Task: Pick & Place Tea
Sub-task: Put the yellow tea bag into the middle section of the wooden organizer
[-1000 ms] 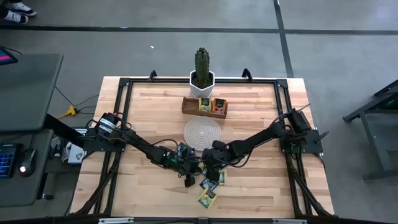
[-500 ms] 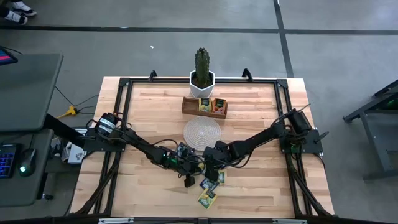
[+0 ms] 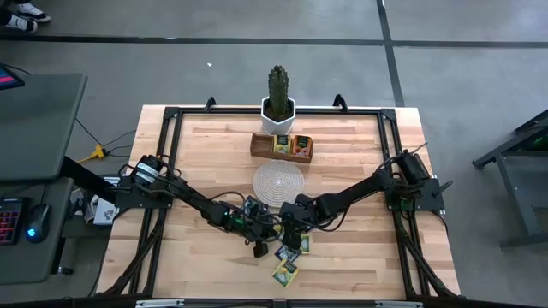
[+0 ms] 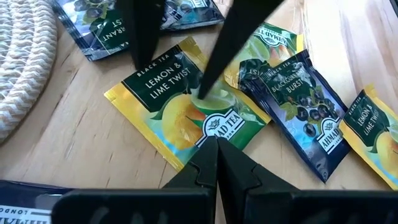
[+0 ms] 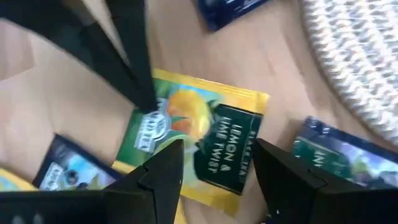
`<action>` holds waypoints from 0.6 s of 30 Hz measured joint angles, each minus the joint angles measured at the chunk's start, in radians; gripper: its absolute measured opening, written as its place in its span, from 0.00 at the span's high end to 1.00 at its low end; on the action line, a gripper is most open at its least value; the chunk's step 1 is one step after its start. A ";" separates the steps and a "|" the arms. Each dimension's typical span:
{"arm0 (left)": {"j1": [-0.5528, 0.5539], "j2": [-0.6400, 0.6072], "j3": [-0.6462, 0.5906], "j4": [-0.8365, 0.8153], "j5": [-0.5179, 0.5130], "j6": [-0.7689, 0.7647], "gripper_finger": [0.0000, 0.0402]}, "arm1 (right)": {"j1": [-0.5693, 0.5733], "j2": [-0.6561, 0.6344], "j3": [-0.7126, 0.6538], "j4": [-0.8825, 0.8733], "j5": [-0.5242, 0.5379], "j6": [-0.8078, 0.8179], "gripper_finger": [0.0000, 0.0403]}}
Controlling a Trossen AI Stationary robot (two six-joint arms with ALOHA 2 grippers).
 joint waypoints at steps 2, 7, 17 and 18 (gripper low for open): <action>0.000 0.000 0.000 -0.001 -0.007 0.000 1.00 | 0.004 0.000 0.000 0.017 -0.012 0.000 0.54; 0.000 0.000 0.000 -0.002 -0.014 0.000 1.00 | 0.005 0.000 0.000 0.044 -0.029 0.018 0.55; 0.000 0.000 0.000 -0.002 -0.015 0.002 1.00 | 0.003 0.001 -0.001 0.046 -0.009 0.065 0.75; 0.000 0.000 0.000 -0.002 -0.015 0.002 1.00 | 0.003 0.002 -0.001 0.047 -0.009 0.066 0.78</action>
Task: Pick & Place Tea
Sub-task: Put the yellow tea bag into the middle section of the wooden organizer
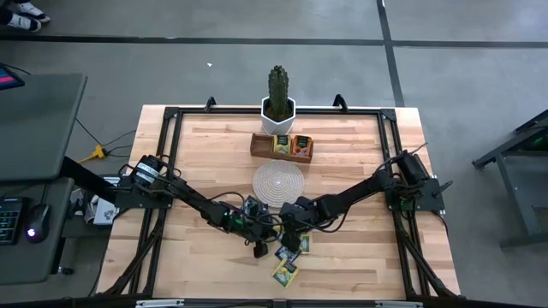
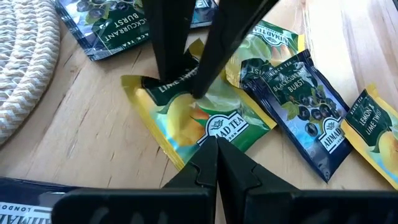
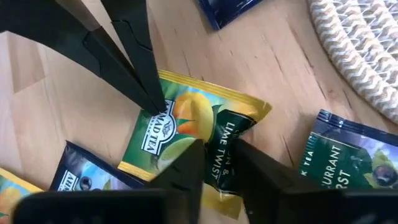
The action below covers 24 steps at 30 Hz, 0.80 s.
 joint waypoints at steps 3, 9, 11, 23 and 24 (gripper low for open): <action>0.000 0.000 0.000 0.000 0.001 0.001 1.00 | 0.000 0.001 0.000 0.005 -0.002 0.008 0.90; 0.000 0.000 -0.005 0.026 0.001 0.054 1.00 | 0.000 0.001 0.001 0.004 0.002 0.006 0.98; 0.002 0.001 -0.005 0.042 0.014 0.096 1.00 | 0.001 0.001 0.001 0.003 0.005 0.003 0.99; 0.002 -0.134 -0.007 -0.208 0.051 0.185 1.00 | 0.002 0.003 0.002 0.005 0.052 -0.011 1.00; 0.002 -0.157 -0.010 -0.247 0.046 0.189 1.00 | 0.002 0.003 0.002 0.003 0.056 -0.014 1.00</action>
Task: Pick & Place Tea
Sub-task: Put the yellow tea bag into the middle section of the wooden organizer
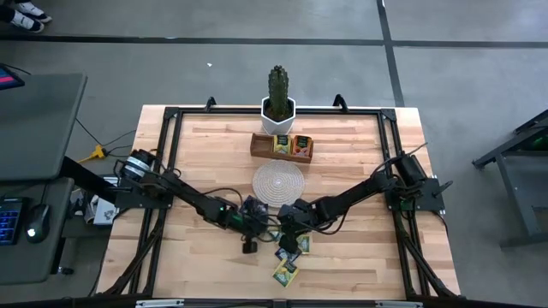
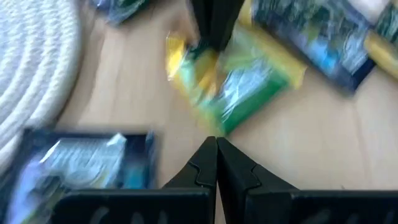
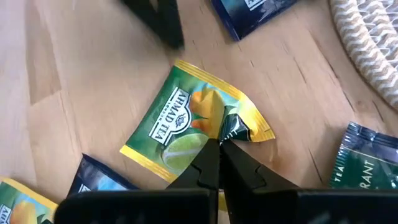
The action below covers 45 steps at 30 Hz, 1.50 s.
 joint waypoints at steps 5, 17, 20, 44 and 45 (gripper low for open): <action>-0.001 -0.079 0.000 -0.192 -0.030 -0.001 1.00 | 0.000 0.000 0.000 0.000 0.009 -0.011 1.00; -0.008 -0.262 0.000 -0.413 -0.155 -0.051 1.00 | -0.026 -0.129 -0.001 -0.131 0.141 -0.122 1.00; -0.009 -0.296 -0.001 -0.435 -0.182 -0.056 1.00 | -0.045 -0.182 -0.001 -0.180 0.166 -0.180 1.00; -0.008 -0.627 -0.554 0.190 -0.215 -0.348 1.00 | -0.333 -0.243 0.368 -0.589 0.498 -1.005 1.00; -0.008 -0.632 -0.581 0.247 -0.215 -0.349 1.00 | -0.346 -0.230 0.368 -0.589 0.504 -1.033 1.00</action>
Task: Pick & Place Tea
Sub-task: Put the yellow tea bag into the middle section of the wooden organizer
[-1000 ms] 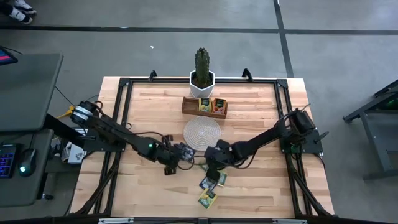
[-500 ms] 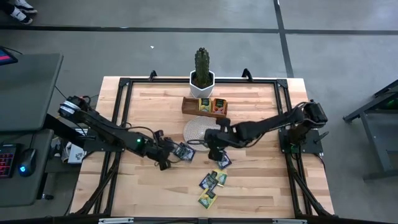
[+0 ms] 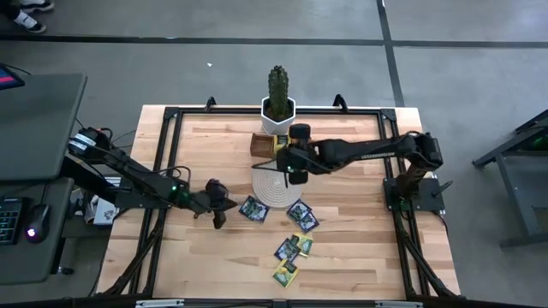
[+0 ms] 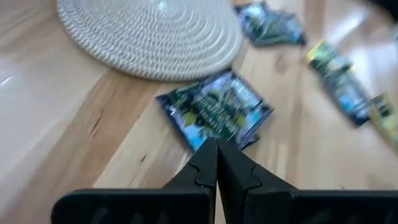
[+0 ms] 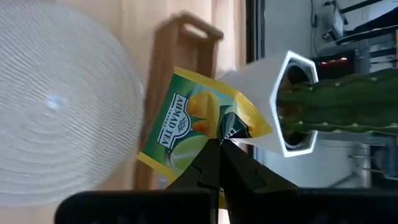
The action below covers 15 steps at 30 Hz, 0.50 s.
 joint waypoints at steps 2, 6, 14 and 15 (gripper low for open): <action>0.000 -0.001 -0.045 0.117 0.000 0.000 1.00 | -0.023 0.016 -0.002 0.005 0.011 -0.046 1.00; 0.000 -0.001 -0.119 0.308 -0.007 0.001 1.00 | -0.063 0.064 -0.008 0.029 0.034 -0.129 1.00; 0.000 -0.001 -0.191 0.430 -0.017 0.000 1.00 | -0.109 0.157 -0.008 0.148 0.031 -0.275 1.00; 0.000 0.000 -0.194 0.433 -0.015 -0.001 1.00 | -0.114 0.165 -0.008 0.163 0.028 -0.287 1.00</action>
